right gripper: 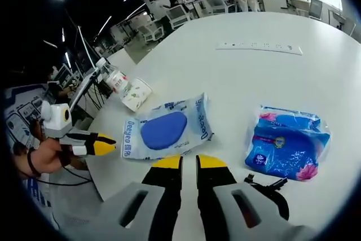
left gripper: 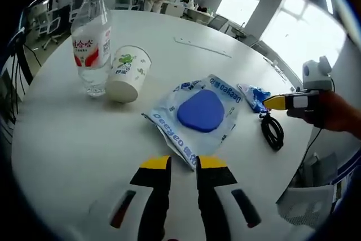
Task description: Arrange the tabletop items into an orderly group along one side of the table until the central work area is clear of visible clutter.
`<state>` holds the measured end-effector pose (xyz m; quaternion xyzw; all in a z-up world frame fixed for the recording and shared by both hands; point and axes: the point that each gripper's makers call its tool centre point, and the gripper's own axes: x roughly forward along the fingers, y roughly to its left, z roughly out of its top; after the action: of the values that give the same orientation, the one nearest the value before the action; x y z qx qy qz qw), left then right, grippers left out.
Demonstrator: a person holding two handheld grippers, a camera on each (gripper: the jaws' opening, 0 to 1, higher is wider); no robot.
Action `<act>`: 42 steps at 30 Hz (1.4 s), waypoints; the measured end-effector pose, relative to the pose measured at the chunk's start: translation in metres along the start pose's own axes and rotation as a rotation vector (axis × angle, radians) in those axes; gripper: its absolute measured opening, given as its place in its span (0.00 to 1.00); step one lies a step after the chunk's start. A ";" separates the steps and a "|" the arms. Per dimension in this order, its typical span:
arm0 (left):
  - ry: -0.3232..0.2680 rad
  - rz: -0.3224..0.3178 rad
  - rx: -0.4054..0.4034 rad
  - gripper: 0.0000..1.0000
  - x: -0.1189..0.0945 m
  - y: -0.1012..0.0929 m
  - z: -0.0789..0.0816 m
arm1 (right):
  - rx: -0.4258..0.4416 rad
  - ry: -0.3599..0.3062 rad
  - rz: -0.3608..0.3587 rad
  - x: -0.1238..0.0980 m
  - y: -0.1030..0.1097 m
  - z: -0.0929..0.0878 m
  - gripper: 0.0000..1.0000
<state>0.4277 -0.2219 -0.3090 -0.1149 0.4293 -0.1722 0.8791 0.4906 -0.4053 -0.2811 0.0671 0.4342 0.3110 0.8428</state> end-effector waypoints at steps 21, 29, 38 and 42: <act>0.025 0.002 -0.038 0.16 0.013 -0.001 -0.007 | -0.064 0.054 -0.012 0.034 -0.019 0.020 0.12; 0.035 0.004 -0.042 0.15 0.018 -0.002 -0.008 | -0.080 0.081 -0.016 0.046 -0.024 0.020 0.14; 0.057 0.006 -0.025 0.12 0.021 -0.004 -0.011 | -0.113 0.119 -0.016 0.052 -0.026 0.014 0.12; 0.062 0.011 -0.013 0.08 0.024 -0.005 -0.009 | -0.121 0.124 -0.006 0.050 -0.026 0.010 0.06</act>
<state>0.4329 -0.2366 -0.3302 -0.1131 0.4584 -0.1681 0.8654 0.5317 -0.3950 -0.3195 -0.0048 0.4663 0.3377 0.8176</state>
